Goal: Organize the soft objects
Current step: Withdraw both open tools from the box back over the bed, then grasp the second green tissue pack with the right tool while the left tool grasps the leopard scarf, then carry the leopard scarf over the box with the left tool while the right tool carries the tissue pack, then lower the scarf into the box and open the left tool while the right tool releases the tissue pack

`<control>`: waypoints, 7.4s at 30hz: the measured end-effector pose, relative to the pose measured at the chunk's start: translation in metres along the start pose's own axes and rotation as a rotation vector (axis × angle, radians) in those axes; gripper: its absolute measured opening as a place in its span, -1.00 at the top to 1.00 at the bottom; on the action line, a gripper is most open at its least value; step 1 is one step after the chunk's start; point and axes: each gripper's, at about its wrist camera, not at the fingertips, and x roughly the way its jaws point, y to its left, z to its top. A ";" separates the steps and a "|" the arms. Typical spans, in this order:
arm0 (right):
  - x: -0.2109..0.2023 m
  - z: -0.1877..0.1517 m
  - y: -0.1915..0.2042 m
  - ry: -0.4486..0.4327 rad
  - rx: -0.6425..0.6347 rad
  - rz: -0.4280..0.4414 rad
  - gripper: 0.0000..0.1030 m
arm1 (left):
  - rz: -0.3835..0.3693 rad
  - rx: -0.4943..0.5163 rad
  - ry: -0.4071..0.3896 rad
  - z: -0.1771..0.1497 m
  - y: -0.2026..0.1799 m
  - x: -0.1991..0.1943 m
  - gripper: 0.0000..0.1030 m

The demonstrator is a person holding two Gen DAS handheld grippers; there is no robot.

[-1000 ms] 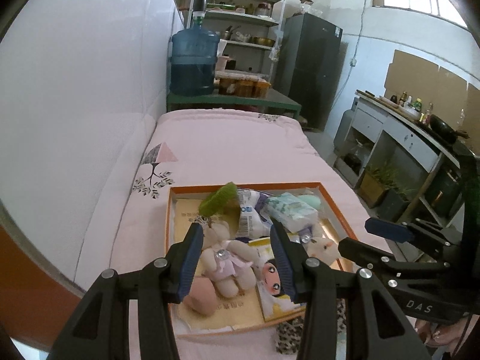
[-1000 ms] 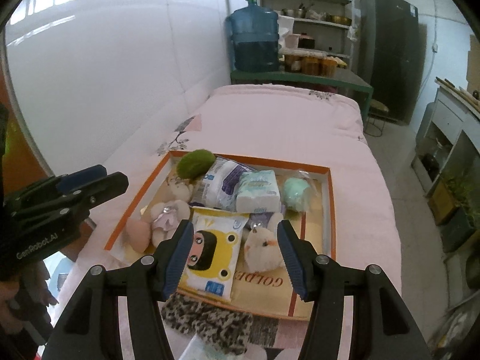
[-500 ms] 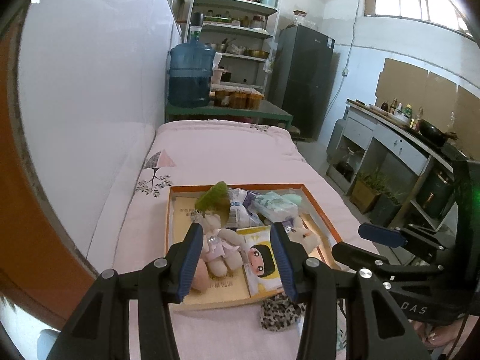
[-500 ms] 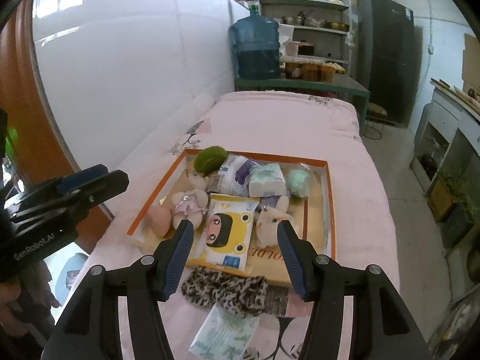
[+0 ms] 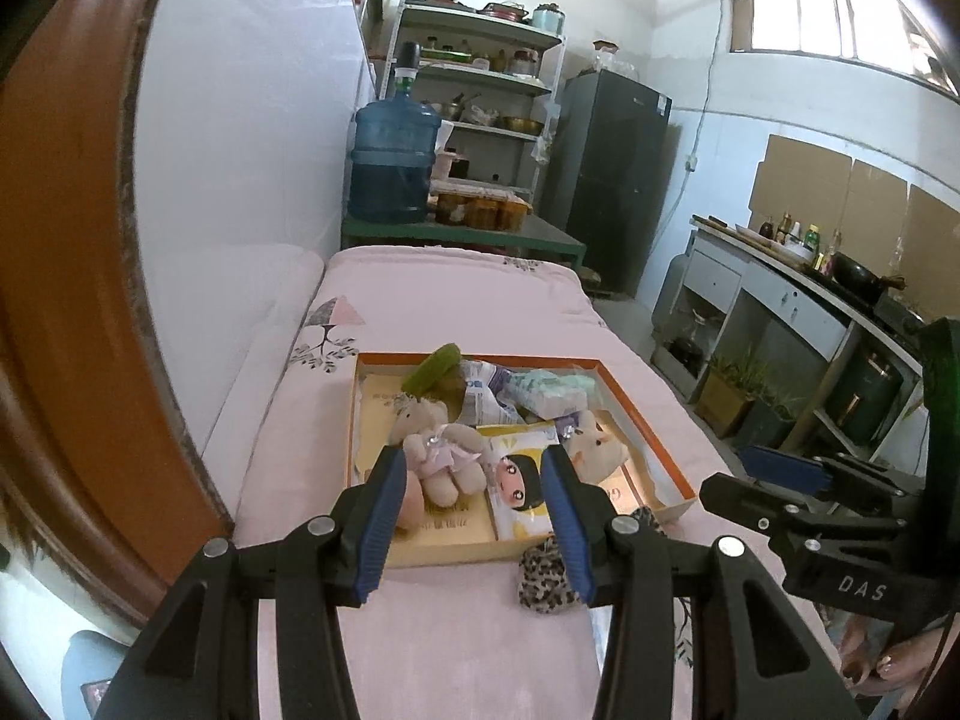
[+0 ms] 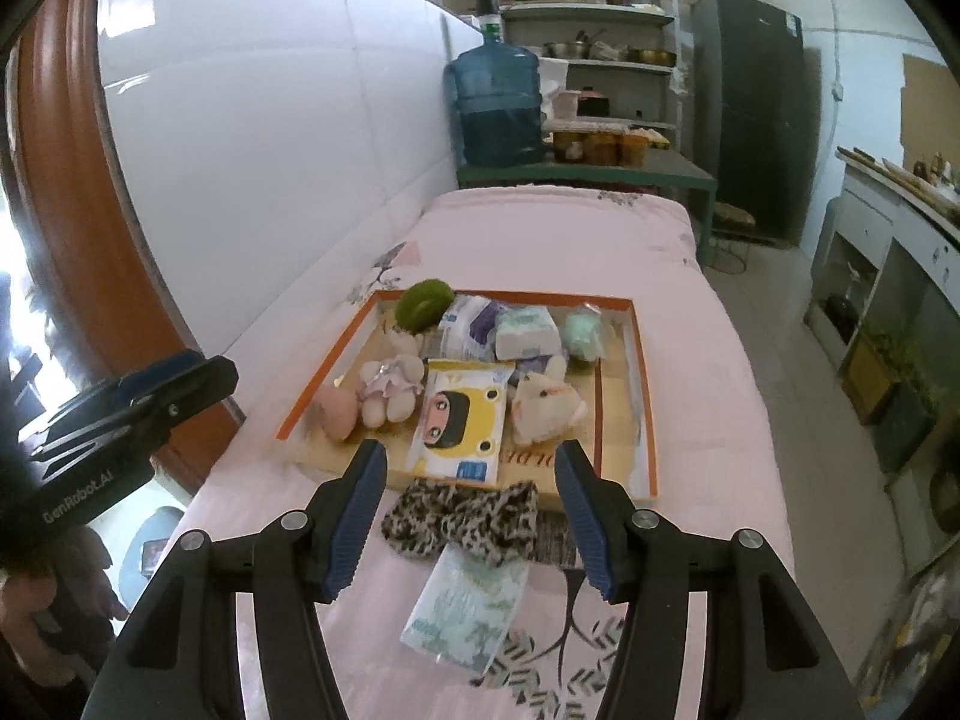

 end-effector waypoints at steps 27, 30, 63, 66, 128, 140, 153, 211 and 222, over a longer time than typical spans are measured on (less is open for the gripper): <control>0.061 -0.085 0.009 0.204 0.096 -0.071 -0.44 | -0.054 -0.033 0.048 -0.069 0.007 0.001 0.10; 0.069 -0.087 0.009 0.216 0.102 -0.087 -0.44 | -0.057 -0.030 0.063 -0.073 0.008 0.005 0.10; 0.090 -0.096 0.009 0.224 0.067 -0.146 0.00 | -0.111 0.022 0.173 -0.088 -0.005 0.052 0.10; 0.082 -0.099 0.005 0.222 0.074 -0.139 0.00 | -0.128 0.022 0.182 -0.088 -0.007 0.056 0.03; 0.009 -0.079 -0.020 0.053 0.121 -0.110 0.00 | -0.224 -0.028 0.083 -0.038 -0.025 0.045 0.88; 0.003 -0.038 -0.014 -0.025 0.086 -0.099 0.00 | -0.111 -0.018 0.018 -0.016 -0.022 0.029 0.88; 0.019 -0.004 -0.012 -0.067 0.060 -0.080 0.00 | -0.063 -0.045 -0.006 -0.004 -0.013 0.037 0.88; 0.173 0.040 -0.009 0.086 -0.059 0.024 0.00 | 0.046 -0.104 0.112 0.022 0.042 0.163 0.87; 0.188 0.038 -0.011 0.103 -0.065 0.024 0.00 | 0.066 -0.078 0.156 0.011 0.039 0.180 0.86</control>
